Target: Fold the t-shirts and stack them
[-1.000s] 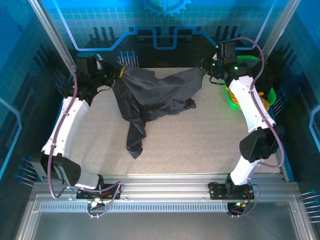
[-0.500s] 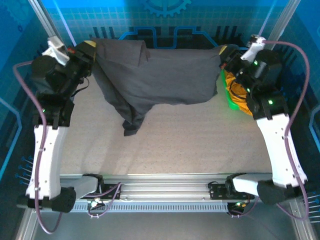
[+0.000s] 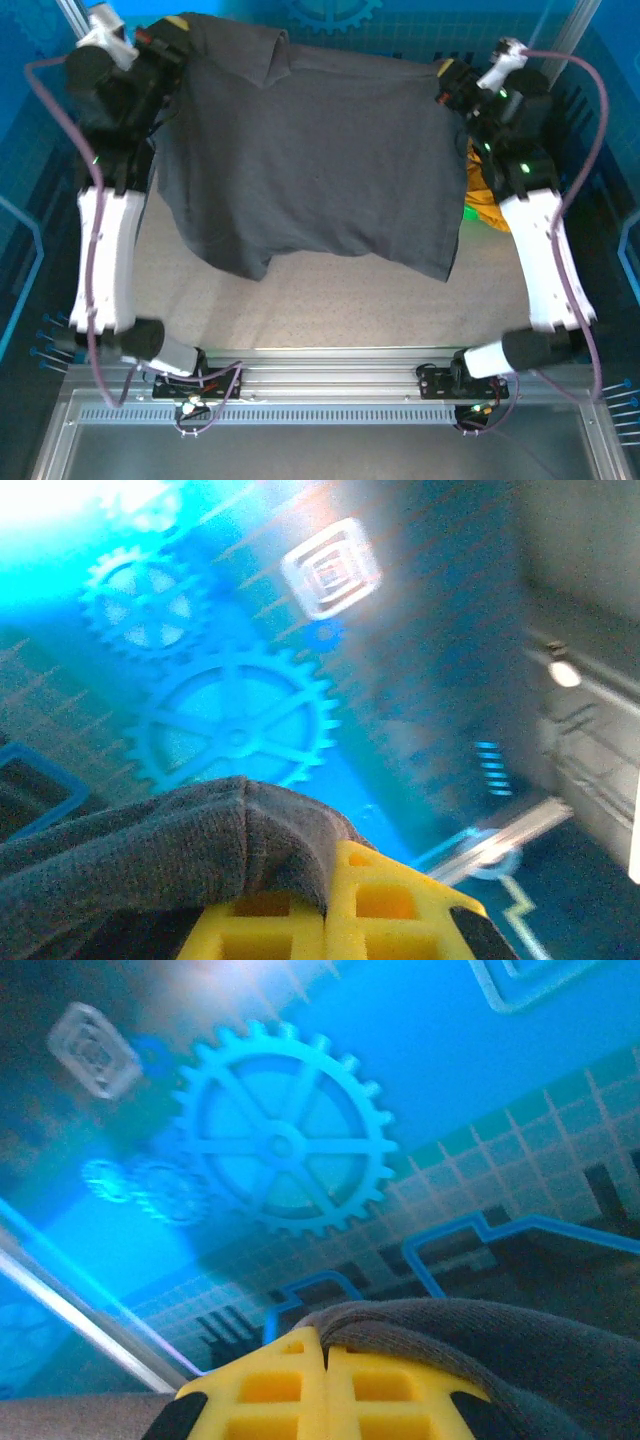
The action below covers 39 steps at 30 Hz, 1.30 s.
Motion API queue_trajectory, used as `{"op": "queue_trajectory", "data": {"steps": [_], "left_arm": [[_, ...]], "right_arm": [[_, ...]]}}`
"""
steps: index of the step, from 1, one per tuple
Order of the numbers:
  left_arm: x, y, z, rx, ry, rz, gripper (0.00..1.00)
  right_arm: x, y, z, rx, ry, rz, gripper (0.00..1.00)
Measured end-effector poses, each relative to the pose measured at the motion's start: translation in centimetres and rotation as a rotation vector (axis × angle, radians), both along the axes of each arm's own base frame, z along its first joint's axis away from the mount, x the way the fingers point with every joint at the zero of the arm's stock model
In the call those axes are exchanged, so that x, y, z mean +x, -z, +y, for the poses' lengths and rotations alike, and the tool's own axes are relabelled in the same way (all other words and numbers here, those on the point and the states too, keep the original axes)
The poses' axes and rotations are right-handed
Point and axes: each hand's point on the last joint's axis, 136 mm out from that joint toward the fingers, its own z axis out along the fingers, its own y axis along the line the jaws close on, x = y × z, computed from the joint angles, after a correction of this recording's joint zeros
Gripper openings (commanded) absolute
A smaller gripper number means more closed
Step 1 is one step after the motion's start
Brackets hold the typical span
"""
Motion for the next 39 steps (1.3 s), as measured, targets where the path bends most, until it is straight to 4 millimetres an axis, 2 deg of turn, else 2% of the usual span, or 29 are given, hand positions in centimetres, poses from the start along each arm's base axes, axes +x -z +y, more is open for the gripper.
{"op": "queue_trajectory", "data": {"steps": [2,3,4,5,6,7,9,12,14,16,18,21,23,25,27,30,33,39], "left_arm": [[5.9,3.6,0.4,0.002,-0.007,0.081,0.00],[9.2,6.2,0.7,0.002,-0.006,0.130,0.04],[12.0,8.7,0.9,0.001,-0.004,0.173,0.24],[15.1,12.0,1.2,0.002,0.000,0.231,0.50],[17.6,15.3,1.4,0.001,0.002,0.285,0.62],[19.6,18.6,1.6,0.001,0.007,0.344,0.67],[22.2,26.0,1.9,-0.002,0.018,0.491,0.71],[22.0,34.1,1.8,0.014,0.040,0.697,0.72],[20.0,36.8,1.5,0.043,0.053,0.789,0.69],[16.2,38.5,1.5,0.064,0.050,0.883,0.61],[9.8,38.9,1.7,0.075,0.025,0.962,0.52],[1.1,38.2,2.2,0.069,-0.023,1.015,0.47],[-3.5,39.0,2.5,0.057,-0.050,1.047,0.46],[-7.4,41.8,2.7,0.053,-0.070,1.124,0.47],[-11.8,46.7,2.9,0.046,-0.085,1.278,0.45],[-17.1,52.5,3.0,0.022,-0.100,1.481,0.44],[-20.5,55.1,2.5,-0.020,-0.091,1.586,0.44],[-21.3,55.6,0.7,-0.062,-0.020,1.602,0.49]], "right_arm": [[4.9,3.0,0.2,-0.011,0.013,0.076,0.00],[7.4,4.9,0.3,-0.016,0.016,0.116,0.09],[9.6,7.0,0.4,-0.016,0.018,0.159,0.24],[11.8,9.6,0.5,-0.011,0.019,0.214,0.38],[13.6,12.1,0.5,-0.010,0.021,0.264,0.46],[15.0,14.5,0.6,-0.010,0.022,0.314,0.51],[16.8,20.1,0.4,-0.018,0.024,0.437,0.57],[16.4,26.0,0.2,-0.036,0.028,0.598,0.58],[15.0,27.5,0.3,-0.042,0.027,0.648,0.57],[12.3,28.9,0.3,-0.046,0.025,0.700,0.57],[8.4,30.0,0.4,-0.044,0.029,0.743,0.56],[2.4,31.4,0.8,-0.045,0.030,0.794,0.53],[-1.3,32.8,1.0,-0.038,0.030,0.831,0.50],[-4.5,34.8,0.8,-0.026,0.036,0.878,0.49],[-7.7,37.3,0.2,-0.022,0.057,0.948,0.49],[-12.0,40.3,-0.5,-0.028,0.076,1.051,0.50],[-15.3,41.8,-1.1,-0.025,0.094,1.113,0.51],[-19.8,45.5,-1.7,-0.008,0.103,1.229,0.53]]}}
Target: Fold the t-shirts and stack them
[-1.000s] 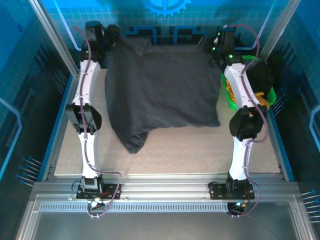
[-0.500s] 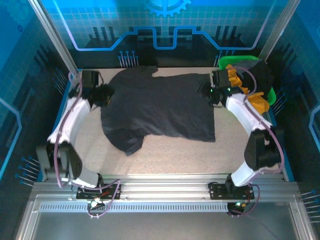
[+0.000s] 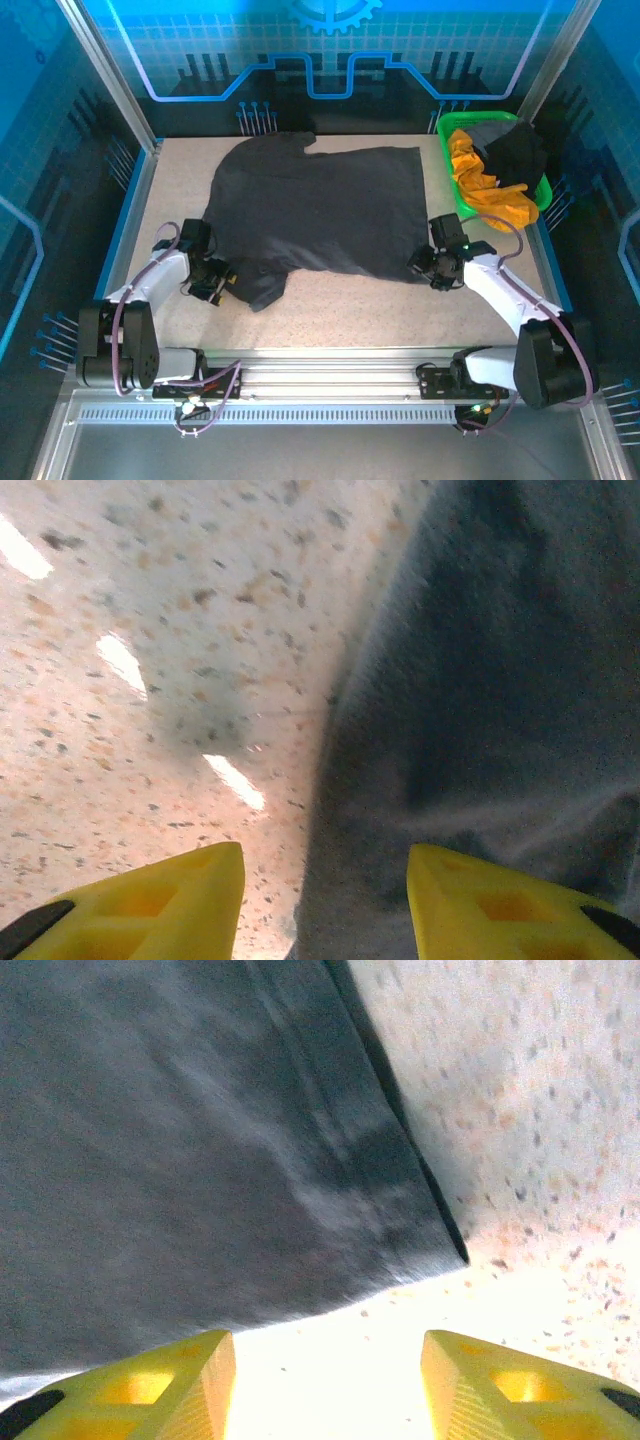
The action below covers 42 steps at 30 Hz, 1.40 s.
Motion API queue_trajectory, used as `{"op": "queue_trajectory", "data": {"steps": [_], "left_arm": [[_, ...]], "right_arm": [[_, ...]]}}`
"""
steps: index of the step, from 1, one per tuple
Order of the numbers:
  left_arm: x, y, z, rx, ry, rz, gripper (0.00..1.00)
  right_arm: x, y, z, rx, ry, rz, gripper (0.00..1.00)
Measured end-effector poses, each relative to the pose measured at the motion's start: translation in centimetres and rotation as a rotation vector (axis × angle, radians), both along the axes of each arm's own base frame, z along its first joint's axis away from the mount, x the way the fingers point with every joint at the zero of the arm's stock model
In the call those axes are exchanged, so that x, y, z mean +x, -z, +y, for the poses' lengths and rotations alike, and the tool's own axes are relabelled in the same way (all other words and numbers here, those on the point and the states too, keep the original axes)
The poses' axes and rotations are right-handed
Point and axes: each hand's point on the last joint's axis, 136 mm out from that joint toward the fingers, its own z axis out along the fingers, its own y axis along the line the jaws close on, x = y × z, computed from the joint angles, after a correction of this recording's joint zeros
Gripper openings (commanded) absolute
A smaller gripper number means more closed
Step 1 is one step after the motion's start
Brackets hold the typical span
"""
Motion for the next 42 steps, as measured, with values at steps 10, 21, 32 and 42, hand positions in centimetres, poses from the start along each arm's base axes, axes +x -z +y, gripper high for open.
{"op": "queue_trajectory", "data": {"steps": [10,21,32,42], "left_arm": [[0.2,1.4,-1.9,-0.009,0.068,0.031,0.09],[3.7,-5.3,-1.8,0.045,0.092,-0.095,0.00],[2.0,-9.2,-4.3,-0.009,0.144,-0.094,0.23],[1.4,-7.6,-5.1,-0.013,0.281,-0.061,0.59]], "right_arm": [[0.9,4.1,-1.4,0.018,0.083,0.111,0.29],[6.4,1.5,-2.8,-0.057,0.071,0.039,0.00],[10.5,-3.0,-6.9,-0.170,0.082,-0.047,0.00],[8.5,-1.3,-8.3,-0.199,0.091,0.059,0.00]]}}
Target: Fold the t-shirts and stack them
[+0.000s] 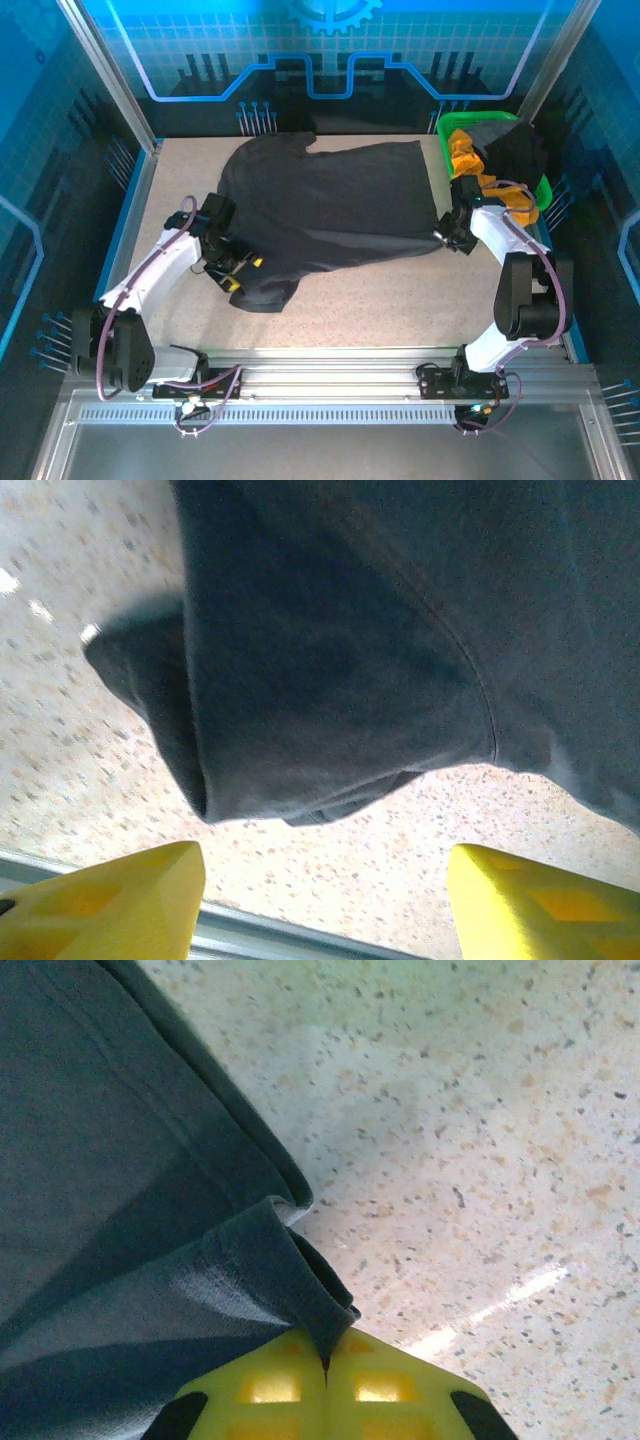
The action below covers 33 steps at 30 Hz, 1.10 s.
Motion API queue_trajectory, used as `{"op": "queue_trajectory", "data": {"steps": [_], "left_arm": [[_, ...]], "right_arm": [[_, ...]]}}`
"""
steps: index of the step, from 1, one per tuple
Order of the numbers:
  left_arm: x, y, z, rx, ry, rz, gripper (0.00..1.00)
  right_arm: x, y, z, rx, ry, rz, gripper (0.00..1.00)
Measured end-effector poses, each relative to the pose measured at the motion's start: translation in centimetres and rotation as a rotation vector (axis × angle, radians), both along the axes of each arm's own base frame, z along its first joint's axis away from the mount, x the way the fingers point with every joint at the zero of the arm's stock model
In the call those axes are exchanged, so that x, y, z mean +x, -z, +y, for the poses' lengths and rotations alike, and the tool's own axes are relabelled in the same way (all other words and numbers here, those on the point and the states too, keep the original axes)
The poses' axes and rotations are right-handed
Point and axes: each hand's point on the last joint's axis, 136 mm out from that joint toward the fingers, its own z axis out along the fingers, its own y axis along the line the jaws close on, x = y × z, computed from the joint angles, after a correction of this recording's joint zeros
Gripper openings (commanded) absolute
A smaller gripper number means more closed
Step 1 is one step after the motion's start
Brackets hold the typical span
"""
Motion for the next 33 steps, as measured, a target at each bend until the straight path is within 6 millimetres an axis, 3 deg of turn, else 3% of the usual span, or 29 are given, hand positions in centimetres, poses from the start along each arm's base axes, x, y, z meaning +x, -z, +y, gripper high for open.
{"op": "queue_trajectory", "data": {"steps": [5,9,10,12,15,21,26,33], "left_arm": [[1.6,-0.9,6.4,0.053,-0.211,-0.106,0.49],[2.4,1.5,10.8,0.058,-0.361,-0.109,0.44],[2.9,2.2,11.2,0.049,-0.375,-0.106,0.42],[3.9,3.5,11.4,0.026,-0.376,-0.094,0.41],[5.0,5.3,10.8,-0.009,-0.344,-0.075,0.40],[4.8,7.1,8.8,-0.055,-0.274,-0.071,0.42],[5.1,8.5,6.5,-0.070,-0.190,-0.050,0.38],[4.8,10.1,6.6,-0.051,-0.166,0.000,0.35]], "right_arm": [[-1.8,1.0,-0.6,-0.033,0.009,0.065,0.00],[-2.3,1.3,-1.1,-0.054,0.017,0.087,0.01],[-2.4,1.4,-1.2,-0.059,0.019,0.093,0.08],[-2.6,1.8,-1.4,-0.063,0.020,0.111,0.18],[-2.9,1.9,-1.5,-0.072,0.022,0.126,0.23],[-2.8,1.7,-1.4,-0.082,0.018,0.119,0.34],[-2.8,0.9,-1.3,-0.079,0.022,0.095,0.36],[-2.8,-1.5,-0.8,-0.066,0.023,0.023,0.37]]}}
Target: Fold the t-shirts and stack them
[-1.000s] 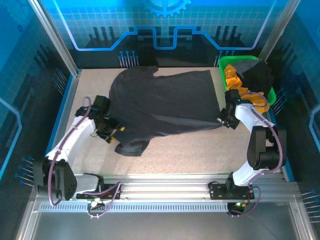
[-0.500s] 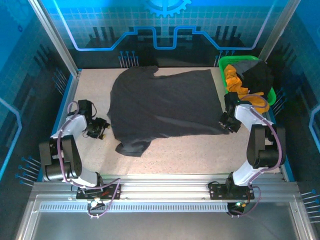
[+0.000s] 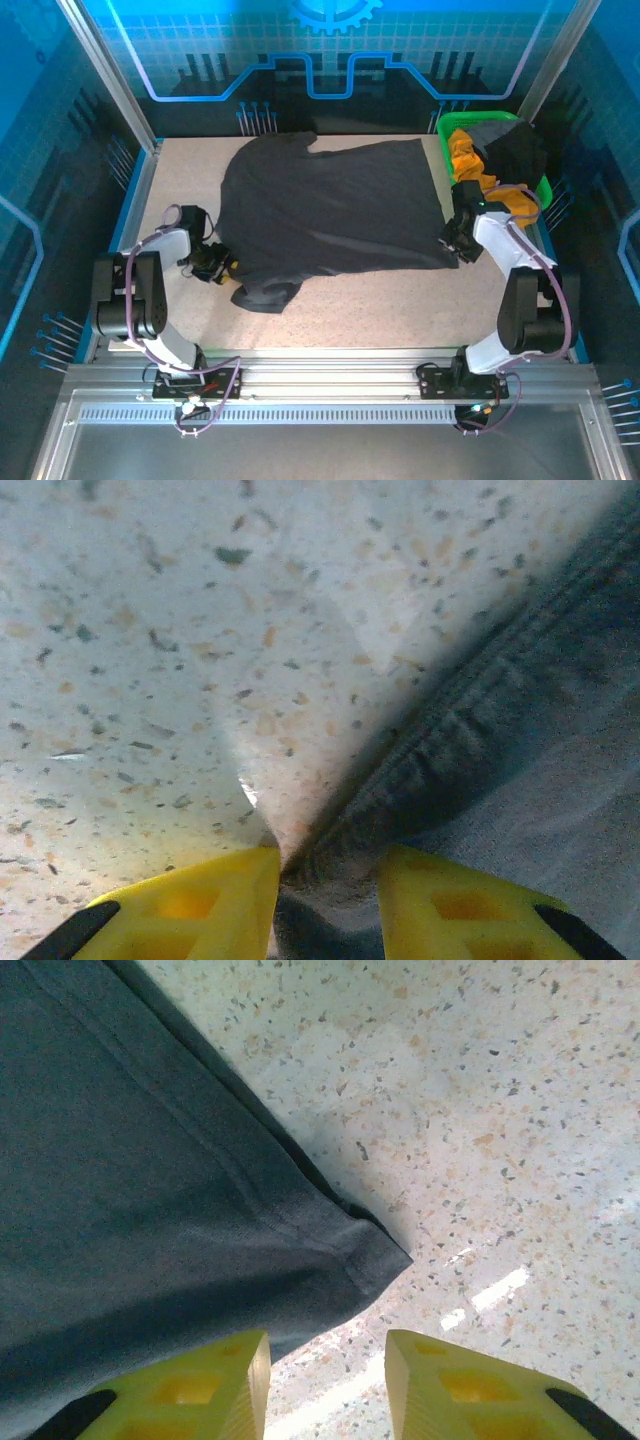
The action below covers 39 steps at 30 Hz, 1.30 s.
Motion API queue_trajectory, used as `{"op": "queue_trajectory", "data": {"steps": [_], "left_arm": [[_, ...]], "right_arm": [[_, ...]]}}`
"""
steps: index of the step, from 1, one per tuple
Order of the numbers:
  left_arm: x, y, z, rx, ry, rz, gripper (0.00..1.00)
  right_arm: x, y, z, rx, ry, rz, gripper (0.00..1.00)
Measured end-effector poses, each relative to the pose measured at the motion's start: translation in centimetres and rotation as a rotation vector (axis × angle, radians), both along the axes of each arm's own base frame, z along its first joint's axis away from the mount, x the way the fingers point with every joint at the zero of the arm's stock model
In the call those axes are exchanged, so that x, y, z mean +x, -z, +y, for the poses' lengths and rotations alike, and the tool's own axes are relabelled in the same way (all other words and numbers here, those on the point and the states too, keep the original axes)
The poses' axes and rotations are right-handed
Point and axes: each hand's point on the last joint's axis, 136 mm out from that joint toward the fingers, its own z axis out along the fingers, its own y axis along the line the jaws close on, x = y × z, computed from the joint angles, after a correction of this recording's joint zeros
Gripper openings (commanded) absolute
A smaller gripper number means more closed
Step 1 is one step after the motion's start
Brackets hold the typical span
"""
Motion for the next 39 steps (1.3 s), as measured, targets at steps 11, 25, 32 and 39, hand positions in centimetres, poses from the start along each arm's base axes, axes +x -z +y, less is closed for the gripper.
{"op": "queue_trajectory", "data": {"steps": [11,25,32,39], "left_arm": [[0.8,-0.4,0.9,0.075,0.071,-0.035,0.41],[0.4,0.3,1.4,0.166,0.136,0.013,0.00],[1.6,-2.5,3.3,0.192,0.047,-0.087,0.00],[3.0,-6.1,8.3,0.225,-0.102,-0.184,0.00]], "right_arm": [[-0.8,-1.0,1.1,0.044,-0.001,-0.029,0.38],[-1.8,-1.1,1.1,0.070,0.042,-0.032,0.45],[-2.8,-0.4,-0.2,0.102,0.131,-0.028,0.43],[-3.8,1.6,0.8,0.164,0.136,0.015,0.42]]}}
